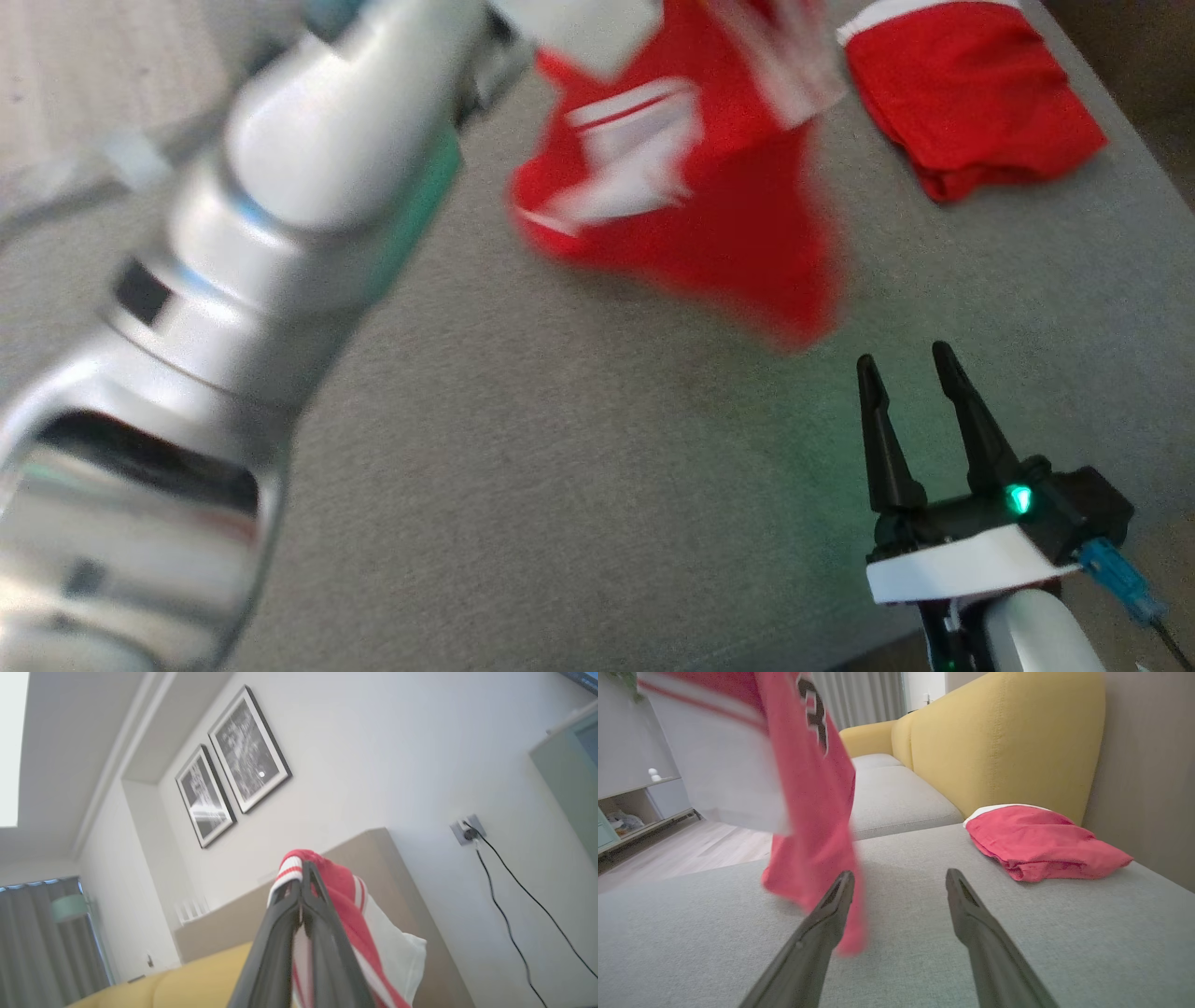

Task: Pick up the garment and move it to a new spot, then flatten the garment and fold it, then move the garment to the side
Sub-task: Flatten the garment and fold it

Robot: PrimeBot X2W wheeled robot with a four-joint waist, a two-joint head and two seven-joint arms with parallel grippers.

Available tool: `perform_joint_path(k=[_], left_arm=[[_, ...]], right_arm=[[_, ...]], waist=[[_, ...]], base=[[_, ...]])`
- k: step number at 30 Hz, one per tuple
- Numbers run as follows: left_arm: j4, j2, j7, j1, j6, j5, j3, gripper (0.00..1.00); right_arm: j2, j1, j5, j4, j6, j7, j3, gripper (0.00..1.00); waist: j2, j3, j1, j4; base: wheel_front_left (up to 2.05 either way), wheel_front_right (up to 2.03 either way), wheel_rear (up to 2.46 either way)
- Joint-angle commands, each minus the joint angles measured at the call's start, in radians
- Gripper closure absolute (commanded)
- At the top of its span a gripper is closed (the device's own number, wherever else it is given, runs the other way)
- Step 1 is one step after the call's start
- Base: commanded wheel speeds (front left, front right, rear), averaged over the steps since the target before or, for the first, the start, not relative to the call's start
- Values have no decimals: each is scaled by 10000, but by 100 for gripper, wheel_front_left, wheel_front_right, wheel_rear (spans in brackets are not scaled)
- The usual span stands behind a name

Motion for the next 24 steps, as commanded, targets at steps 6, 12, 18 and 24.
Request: perform_joint_path(k=[6, 12, 18, 24], left_arm=[[-576, 1459, 308, 579, 20, -1664, 1076, 100], [-1211, 2627, 527, 5300, 413, -3365, 1743, 100], [-880, 2943, 95, 8470, 979, -4083, 2448, 0], [-1057, 2531, -28, 9319, 1085, -3923, 3232, 0]], right_arm=[[-62, 11, -91, -335, -9, -36, 99, 0], [-62, 173, -307, -423, -9, -36, -248, 0], [-62, 129, -688, -431, -9, -36, -388, 0], [-62, 127, -977, -367, -9, -36, -431, 0]], waist=[[0, -275, 1, 950], [0, -150, 1, 1760], [0, 135, 1, 2426], [0, 271, 1, 2940]], base=[[0, 0, 0], [0, 0, 0], [0, 0, 0], [0, 0, 0]])
